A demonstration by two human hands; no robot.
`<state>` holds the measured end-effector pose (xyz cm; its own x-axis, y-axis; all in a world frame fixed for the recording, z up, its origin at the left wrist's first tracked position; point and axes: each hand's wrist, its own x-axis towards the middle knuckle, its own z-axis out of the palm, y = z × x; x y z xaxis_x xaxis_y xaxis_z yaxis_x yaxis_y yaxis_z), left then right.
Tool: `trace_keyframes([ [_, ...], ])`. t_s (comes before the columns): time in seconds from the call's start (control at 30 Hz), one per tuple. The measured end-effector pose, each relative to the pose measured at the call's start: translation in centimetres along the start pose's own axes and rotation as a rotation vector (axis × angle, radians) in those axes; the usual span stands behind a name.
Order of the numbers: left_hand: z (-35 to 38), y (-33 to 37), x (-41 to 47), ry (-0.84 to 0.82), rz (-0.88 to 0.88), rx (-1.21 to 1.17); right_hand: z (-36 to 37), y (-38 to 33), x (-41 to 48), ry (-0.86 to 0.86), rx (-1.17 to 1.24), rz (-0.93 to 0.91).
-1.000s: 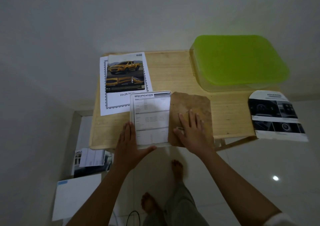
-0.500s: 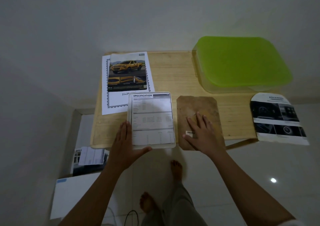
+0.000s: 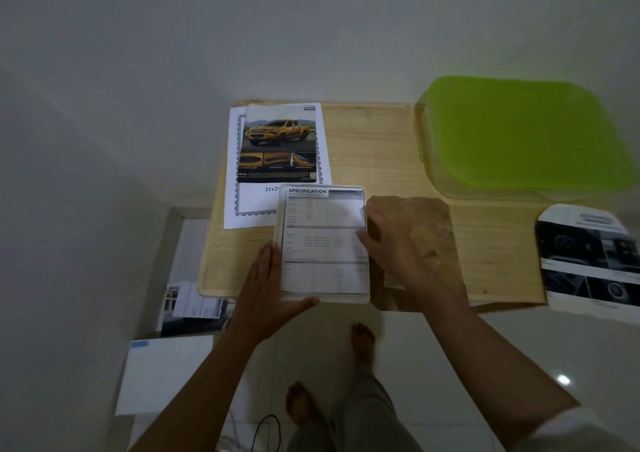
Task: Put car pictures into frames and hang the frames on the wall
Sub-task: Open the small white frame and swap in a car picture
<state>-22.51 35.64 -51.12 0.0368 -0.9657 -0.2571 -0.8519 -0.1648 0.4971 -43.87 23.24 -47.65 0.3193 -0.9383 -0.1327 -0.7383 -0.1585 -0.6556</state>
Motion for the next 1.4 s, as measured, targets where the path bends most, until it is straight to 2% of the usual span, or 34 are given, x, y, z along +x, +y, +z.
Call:
trace_keyframes([
  [0.2,0.4,-0.1,0.1,0.031,-0.011,-0.027,1.3,-1.8,4.4,-0.019,-0.182,-0.033],
  [0.37,0.9,0.2,0.3,0.119,-0.026,-0.048,2.7,-2.1,3.8,-0.027,-0.293,-0.005],
  [0.53,1.2,0.3,0.4,0.153,-0.030,-0.057,4.1,-2.6,2.9,-0.029,-0.291,-0.066],
  [0.63,1.3,0.3,0.4,0.157,-0.033,-0.067,3.7,-2.4,3.6,-0.008,-0.256,-0.040],
  [0.8,1.7,-0.2,0.4,0.160,-0.017,-0.043,3.1,-2.2,4.3,-0.102,-0.331,-0.014],
  [1.27,1.7,-0.3,0.4,0.139,-0.036,0.004,2.4,-1.9,4.7,0.013,-0.293,-0.079],
  [1.4,1.6,-0.1,0.3,0.143,-0.028,-0.005,1.6,-1.9,5.7,-0.010,-0.316,-0.077],
])
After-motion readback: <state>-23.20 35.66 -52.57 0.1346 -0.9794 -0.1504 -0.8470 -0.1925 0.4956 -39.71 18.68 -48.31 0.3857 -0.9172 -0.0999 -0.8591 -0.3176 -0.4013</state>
